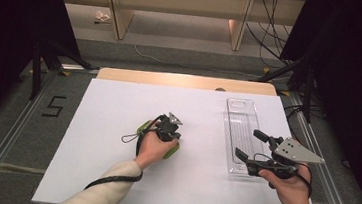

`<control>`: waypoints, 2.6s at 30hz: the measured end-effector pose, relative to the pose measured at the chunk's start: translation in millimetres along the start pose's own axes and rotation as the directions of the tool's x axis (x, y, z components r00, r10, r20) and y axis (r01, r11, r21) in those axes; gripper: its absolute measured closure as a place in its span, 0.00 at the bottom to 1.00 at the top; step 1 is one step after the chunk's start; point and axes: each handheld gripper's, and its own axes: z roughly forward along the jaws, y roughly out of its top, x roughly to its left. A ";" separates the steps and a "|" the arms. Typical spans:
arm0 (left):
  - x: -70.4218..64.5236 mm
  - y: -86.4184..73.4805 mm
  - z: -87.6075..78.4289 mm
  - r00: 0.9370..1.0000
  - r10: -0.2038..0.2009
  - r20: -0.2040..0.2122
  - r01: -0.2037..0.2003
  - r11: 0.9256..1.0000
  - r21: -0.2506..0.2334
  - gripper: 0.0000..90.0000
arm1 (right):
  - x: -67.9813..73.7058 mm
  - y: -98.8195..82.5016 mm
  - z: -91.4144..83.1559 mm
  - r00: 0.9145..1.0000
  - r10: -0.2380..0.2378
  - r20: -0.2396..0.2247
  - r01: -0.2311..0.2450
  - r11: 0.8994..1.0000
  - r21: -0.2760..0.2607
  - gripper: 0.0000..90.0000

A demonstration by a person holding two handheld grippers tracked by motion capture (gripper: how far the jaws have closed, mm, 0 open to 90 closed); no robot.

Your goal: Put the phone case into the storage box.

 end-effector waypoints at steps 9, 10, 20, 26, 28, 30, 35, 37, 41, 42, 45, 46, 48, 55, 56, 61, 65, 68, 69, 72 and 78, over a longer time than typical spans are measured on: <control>-1.6 -6.8 -9.7 1.000 0.007 0.028 -0.008 0.999 0.044 1.00 | -0.5 -0.4 -0.2 1.000 0.000 0.005 0.000 1.000 0.007 0.18; -2.1 -7.9 -11.3 1.000 0.009 0.030 -0.011 0.999 0.051 1.00 | -0.4 -0.1 -0.3 1.000 -0.002 0.006 0.002 1.000 0.006 0.18; -10.5 -18.4 -24.0 0.997 0.040 0.061 -0.048 0.989 0.142 1.00 | 0.1 0.2 -0.5 1.000 -0.004 0.005 0.004 1.000 0.004 0.18; -14.8 -27.8 -34.9 0.995 0.062 0.073 -0.075 0.980 0.183 1.00 | 0.1 0.3 -0.7 1.000 -0.003 0.004 0.003 1.000 0.002 0.18; -13.6 -31.1 -38.4 0.995 0.066 0.070 -0.078 0.979 0.191 1.00 | 0.2 0.1 -0.6 1.000 -0.003 0.005 0.003 1.000 0.003 0.18; -12.7 -32.9 -40.0 0.995 0.064 0.071 -0.076 0.978 0.194 1.00 | 0.3 0.1 -0.5 1.000 -0.002 0.004 0.002 1.000 0.003 0.17; -3.4 -43.6 -51.4 0.996 0.058 0.063 -0.070 0.973 0.218 1.00 | 0.7 0.0 -0.1 1.000 -0.004 0.005 0.004 1.000 0.004 0.18; 0.8 -48.1 -55.8 0.997 0.053 0.061 -0.065 0.972 0.225 1.00 | 0.7 -0.1 0.0 1.000 -0.003 0.006 0.003 1.000 0.004 0.17; 11.5 -59.1 -66.0 0.998 0.036 0.042 -0.045 0.970 0.239 1.00 | 0.4 -0.5 0.2 1.000 -0.002 0.006 0.002 1.000 0.005 0.18; 11.5 -59.1 -66.0 0.998 0.036 0.042 -0.045 0.970 0.239 1.00 | 0.4 -0.5 0.2 1.000 -0.002 0.006 0.002 1.000 0.005 0.18; 19.9 -67.6 -73.6 0.999 0.025 0.029 -0.031 0.969 0.245 1.00 | 0.6 -0.6 0.4 1.000 -0.002 0.005 0.002 1.000 0.005 0.17; 22.8 -70.5 -76.3 1.000 0.019 0.025 -0.024 0.969 0.244 1.00 | 0.6 -0.6 0.4 1.000 -0.002 0.005 0.002 1.000 0.005 0.17; 25.8 -73.8 -78.8 1.000 0.011 0.023 -0.016 0.970 0.241 1.00 | 0.5 -0.7 0.6 1.000 -0.002 0.007 0.002 1.000 0.006 0.18; 27.4 -75.1 -82.0 0.999 0.016 0.035 -0.024 0.972 0.235 1.00 | 0.9 -0.4 0.2 1.000 0.000 0.001 0.000 1.000 0.004 0.17; 26.6 -74.9 -82.2 0.999 0.015 0.039 -0.023 0.973 0.228 1.00 | 0.8 -0.4 0.2 1.000 -0.001 0.000 0.001 1.000 0.003 0.17; 26.9 -71.7 -89.0 0.998 0.025 0.064 -0.037 0.980 0.193 0.93 | 0.6 0.0 -0.7 1.000 0.002 -0.003 -0.002 1.000 0.003 0.17; 27.6 -68.8 -94.1 0.996 0.038 0.082 -0.051 0.985 0.163 0.78 | 1.0 0.2 -1.0 1.000 0.004 -0.002 -0.004 1.000 0.006 0.18; 29.2 -66.5 -96.7 0.995 0.039 0.090 -0.053 0.987 0.154 0.63 | 1.2 0.6 -1.2 1.000 0.003 -0.002 -0.003 1.000 0.005 0.17; 29.5 -66.0 -97.2 0.996 0.040 0.084 -0.052 0.988 0.146 0.58 | 1.2 0.6 -1.2 1.000 0.003 -0.001 -0.003 1.000 0.005 0.17; 30.3 -64.1 -97.7 0.997 0.044 0.060 -0.053 0.987 0.149 0.38 | 1.2 0.8 -1.4 1.000 0.003 0.001 -0.003 1.000 0.004 0.18; 33.0 -59.5 -99.9 0.997 0.067 0.027 -0.070 0.988 0.135 0.07 | 2.9 2.5 -2.8 1.000 0.004 -0.001 -0.004 1.000 -0.003 0.17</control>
